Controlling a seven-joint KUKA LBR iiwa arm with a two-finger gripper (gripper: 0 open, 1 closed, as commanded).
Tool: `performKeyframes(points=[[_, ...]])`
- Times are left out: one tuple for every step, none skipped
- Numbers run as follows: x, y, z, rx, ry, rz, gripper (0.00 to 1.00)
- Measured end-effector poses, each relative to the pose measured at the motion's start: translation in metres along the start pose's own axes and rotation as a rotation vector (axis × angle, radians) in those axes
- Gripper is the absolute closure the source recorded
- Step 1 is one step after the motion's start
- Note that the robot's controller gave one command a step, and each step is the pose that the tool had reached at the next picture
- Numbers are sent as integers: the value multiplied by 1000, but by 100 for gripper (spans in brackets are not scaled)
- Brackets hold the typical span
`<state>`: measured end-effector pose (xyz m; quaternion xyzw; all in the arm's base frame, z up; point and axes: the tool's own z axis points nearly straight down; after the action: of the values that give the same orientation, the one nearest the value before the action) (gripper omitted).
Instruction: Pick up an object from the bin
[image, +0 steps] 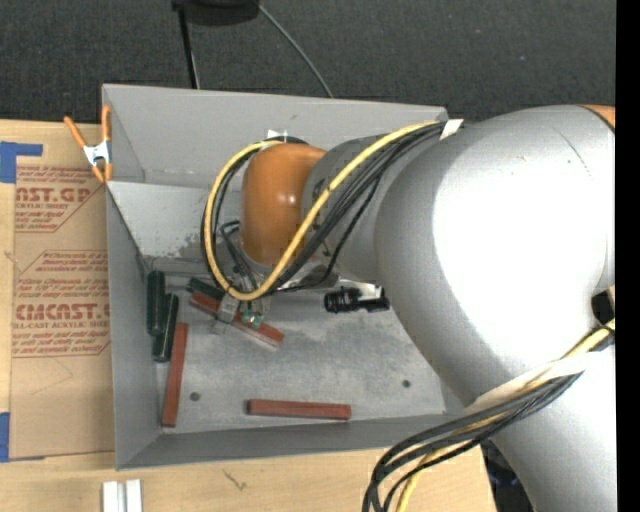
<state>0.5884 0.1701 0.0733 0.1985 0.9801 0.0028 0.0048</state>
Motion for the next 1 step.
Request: performKeyframes(points=[[0, 0, 0, 0, 0, 0, 100]])
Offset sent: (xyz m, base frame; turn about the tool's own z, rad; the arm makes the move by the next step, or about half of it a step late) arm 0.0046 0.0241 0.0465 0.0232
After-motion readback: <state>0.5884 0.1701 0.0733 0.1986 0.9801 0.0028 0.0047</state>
